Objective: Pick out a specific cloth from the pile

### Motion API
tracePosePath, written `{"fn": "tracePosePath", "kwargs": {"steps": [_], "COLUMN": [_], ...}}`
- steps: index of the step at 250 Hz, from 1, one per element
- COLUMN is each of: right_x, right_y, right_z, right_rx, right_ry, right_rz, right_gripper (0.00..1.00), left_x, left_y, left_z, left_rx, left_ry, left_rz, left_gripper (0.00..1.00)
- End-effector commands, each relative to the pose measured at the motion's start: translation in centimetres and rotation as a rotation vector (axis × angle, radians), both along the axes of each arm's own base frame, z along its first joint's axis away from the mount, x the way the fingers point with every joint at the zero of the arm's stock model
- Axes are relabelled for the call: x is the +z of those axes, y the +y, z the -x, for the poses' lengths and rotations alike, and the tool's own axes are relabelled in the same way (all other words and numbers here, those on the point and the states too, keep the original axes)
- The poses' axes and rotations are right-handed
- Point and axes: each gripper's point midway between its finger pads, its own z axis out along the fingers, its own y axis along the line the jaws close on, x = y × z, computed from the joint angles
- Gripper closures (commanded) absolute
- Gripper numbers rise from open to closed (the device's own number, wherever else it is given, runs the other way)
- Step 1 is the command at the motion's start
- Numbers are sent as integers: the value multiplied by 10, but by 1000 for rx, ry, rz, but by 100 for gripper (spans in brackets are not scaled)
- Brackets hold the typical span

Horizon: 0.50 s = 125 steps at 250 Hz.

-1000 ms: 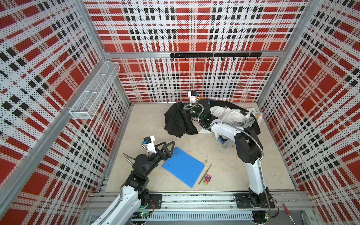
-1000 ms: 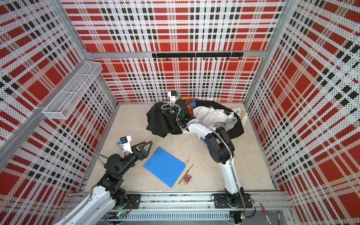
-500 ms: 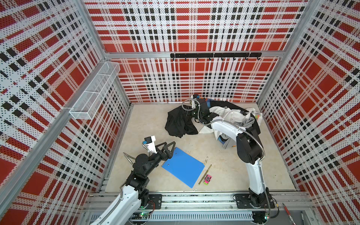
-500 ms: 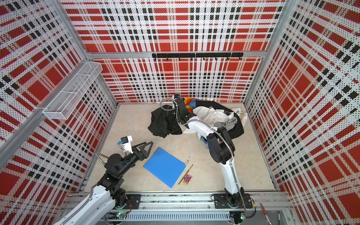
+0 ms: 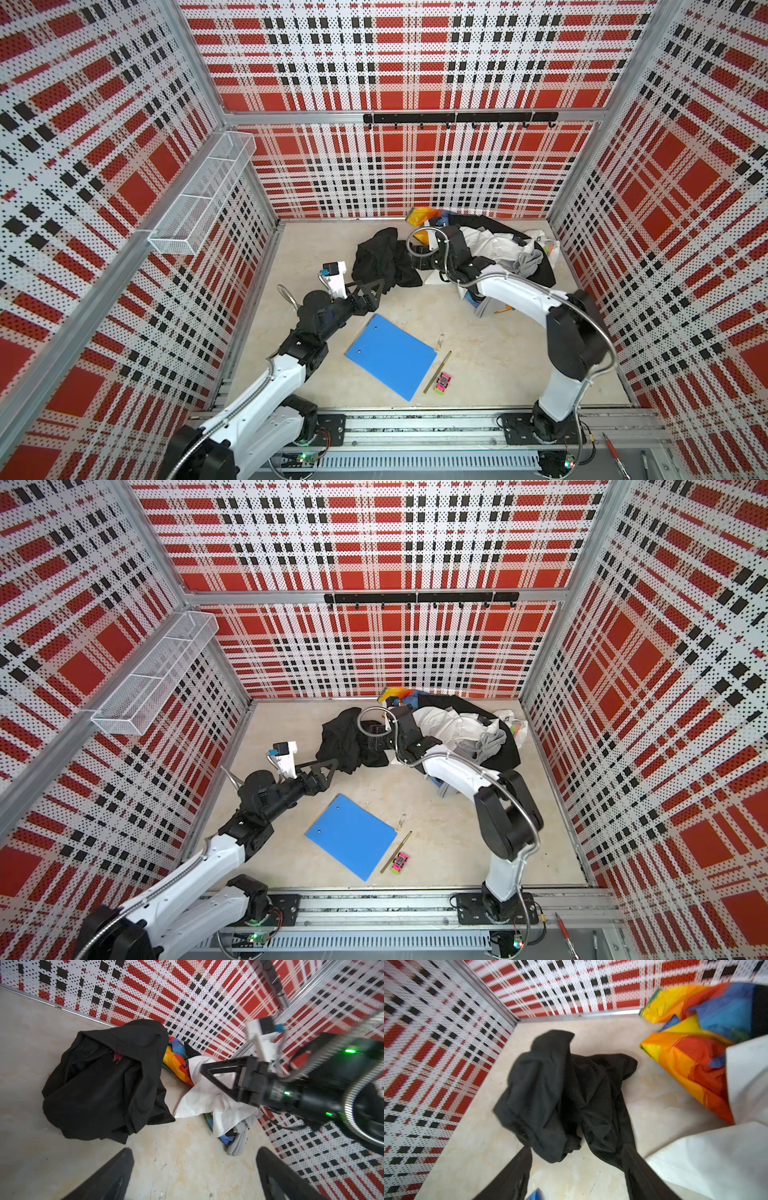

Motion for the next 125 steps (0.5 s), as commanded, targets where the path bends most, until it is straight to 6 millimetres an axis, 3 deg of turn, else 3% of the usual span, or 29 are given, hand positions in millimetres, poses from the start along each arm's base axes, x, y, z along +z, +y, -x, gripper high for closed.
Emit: {"fn": "tracePosePath", "kwargs": {"steps": [1,62,99,125], "right_x": [46,75,91,89], "right_y": [-9,-67,-90,-100], "right_z": [25,90,116,123], "right_rx": [55,8,-14,-30], "right_ry": [-145,-223,-265,-268], "right_rz": [-55,-67,-82,-63], "right_gripper": [22,0,0,0], "left_x": [-7,-37,-66,-94], "left_y": [-2,0,-25,-49], "left_z": [-29,-109,-145,-163], "left_rx": [33,155,116,76], "left_ry": [35,177,222,259], "left_rz": [-137,-374,-444,-535], "left_gripper": [6,5,6,5]}}
